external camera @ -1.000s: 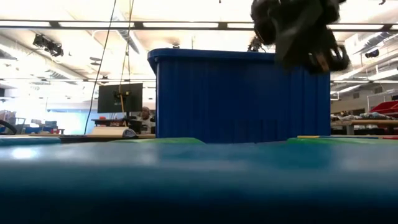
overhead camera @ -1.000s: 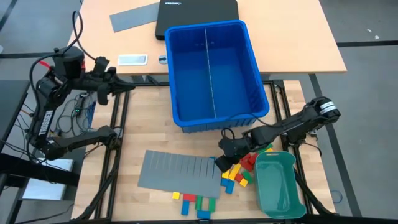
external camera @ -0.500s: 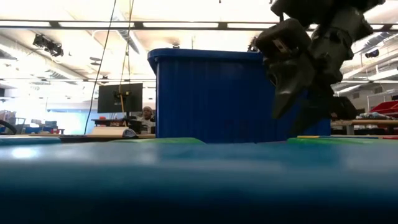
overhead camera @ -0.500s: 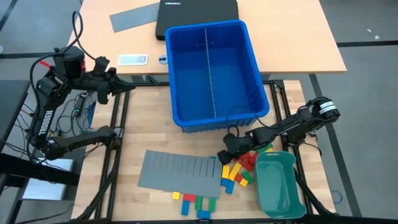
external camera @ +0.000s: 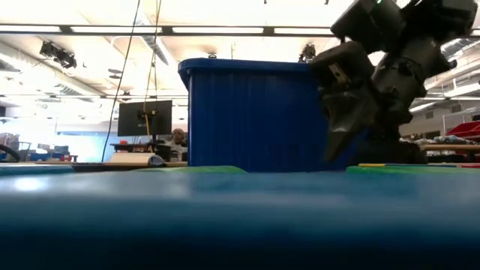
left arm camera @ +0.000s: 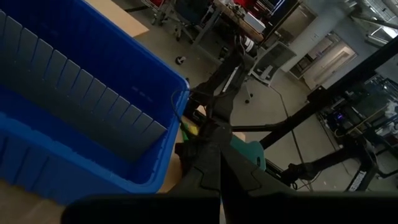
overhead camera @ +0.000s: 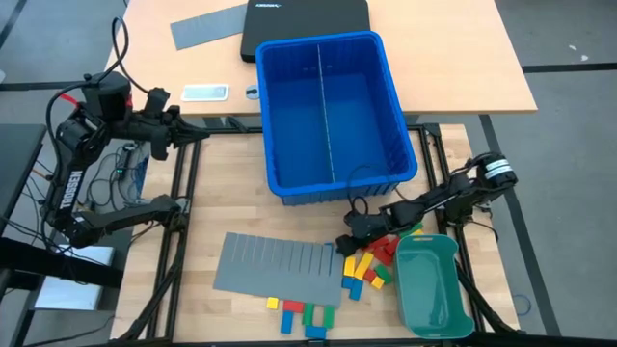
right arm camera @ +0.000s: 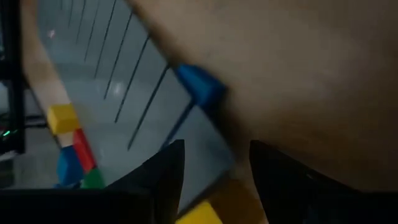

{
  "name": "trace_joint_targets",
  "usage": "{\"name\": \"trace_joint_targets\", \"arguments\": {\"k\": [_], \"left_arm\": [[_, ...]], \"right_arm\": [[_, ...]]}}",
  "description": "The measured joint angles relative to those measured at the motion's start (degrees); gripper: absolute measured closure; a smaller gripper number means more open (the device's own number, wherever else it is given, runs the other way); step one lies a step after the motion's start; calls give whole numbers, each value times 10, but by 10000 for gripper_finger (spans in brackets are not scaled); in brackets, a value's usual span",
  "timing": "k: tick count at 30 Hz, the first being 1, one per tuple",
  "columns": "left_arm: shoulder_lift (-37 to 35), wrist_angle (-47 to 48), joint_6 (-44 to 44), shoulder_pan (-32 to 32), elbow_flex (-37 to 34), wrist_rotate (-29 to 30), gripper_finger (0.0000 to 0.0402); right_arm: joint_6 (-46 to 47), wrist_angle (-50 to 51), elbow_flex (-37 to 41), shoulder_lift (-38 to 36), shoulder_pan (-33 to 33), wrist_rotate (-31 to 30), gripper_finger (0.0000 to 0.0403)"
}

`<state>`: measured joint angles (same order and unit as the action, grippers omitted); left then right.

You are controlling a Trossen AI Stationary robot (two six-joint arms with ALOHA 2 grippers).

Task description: Sort Items/Unsort Items

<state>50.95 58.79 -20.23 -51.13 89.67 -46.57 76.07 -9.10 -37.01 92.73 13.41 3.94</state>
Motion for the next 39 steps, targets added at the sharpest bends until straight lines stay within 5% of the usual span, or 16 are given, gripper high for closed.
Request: {"name": "trace_joint_targets", "arguments": {"k": [9, 18, 26, 33, 39], "left_arm": [[0, 4, -12, 0, 0, 1, 400], [0, 4, -12, 0, 0, 4, 400], [0, 4, -11, 0, 0, 4, 400], [0, 7, -10, 0, 0, 3, 400], [0, 13, -8, 0, 0, 1, 400]], "right_arm": [[14, -102, -34, 71, 20, 22, 240], [-32, -98, -51, 74, 26, 8, 393], [39, -114, -55, 76, 22, -15, 315], [47, 26, -113, 76, 22, -65, 226], [49, 57, -126, 75, 23, -65, 189]]}}
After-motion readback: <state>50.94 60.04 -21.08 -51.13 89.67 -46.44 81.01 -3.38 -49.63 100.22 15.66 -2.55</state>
